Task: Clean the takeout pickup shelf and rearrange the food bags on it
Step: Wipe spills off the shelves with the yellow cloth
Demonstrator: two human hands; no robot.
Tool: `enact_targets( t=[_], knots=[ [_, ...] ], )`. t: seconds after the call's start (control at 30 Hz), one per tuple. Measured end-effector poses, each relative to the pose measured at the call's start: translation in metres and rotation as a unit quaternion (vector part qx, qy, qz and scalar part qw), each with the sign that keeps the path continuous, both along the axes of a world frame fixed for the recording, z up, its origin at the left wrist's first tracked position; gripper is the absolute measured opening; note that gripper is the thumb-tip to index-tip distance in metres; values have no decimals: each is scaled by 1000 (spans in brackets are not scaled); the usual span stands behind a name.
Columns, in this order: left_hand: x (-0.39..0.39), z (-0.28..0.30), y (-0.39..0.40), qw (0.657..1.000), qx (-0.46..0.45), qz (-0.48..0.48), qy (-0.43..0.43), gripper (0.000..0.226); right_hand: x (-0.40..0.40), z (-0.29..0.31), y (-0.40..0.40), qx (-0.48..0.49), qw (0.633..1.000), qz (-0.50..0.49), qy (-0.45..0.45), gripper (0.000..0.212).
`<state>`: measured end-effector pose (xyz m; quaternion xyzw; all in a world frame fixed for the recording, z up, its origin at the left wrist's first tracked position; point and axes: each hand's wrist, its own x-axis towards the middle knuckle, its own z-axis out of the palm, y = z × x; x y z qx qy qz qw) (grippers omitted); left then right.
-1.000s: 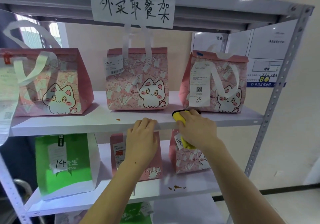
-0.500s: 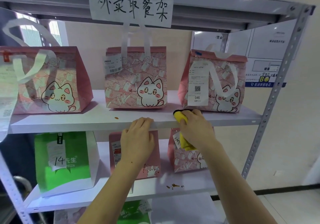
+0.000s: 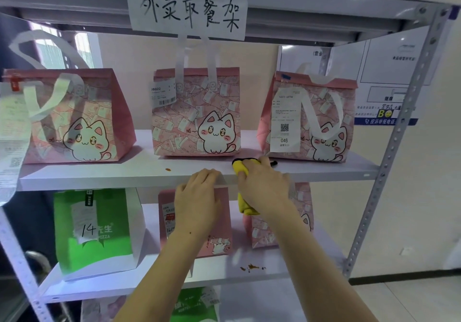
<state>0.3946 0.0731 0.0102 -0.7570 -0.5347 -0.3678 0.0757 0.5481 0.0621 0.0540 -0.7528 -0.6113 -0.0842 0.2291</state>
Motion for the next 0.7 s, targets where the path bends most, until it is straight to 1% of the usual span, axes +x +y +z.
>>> enact_targets(
  t=[0.13, 0.23, 0.3, 0.47, 0.7],
  knots=[
    [3, 1, 0, 1000, 4, 22, -1, 49, 24, 1, -7, -1, 1000, -3, -9, 42],
    [5, -1, -1, 1000, 5, 26, -2, 47, 49, -1, -10, 4, 1000, -28, 13, 42],
    [6, -2, -2, 1000, 6, 27, -5, 48, 56, -1, -10, 2, 999, -28, 26, 41],
    [5, -3, -4, 1000, 1, 14, -14, 53, 49, -3, -4, 4, 999, -21, 37, 39],
    [-13, -1, -4, 999, 3, -24, 24, 51, 19, -4, -1, 7, 999, -14, 31, 36]
  ],
)
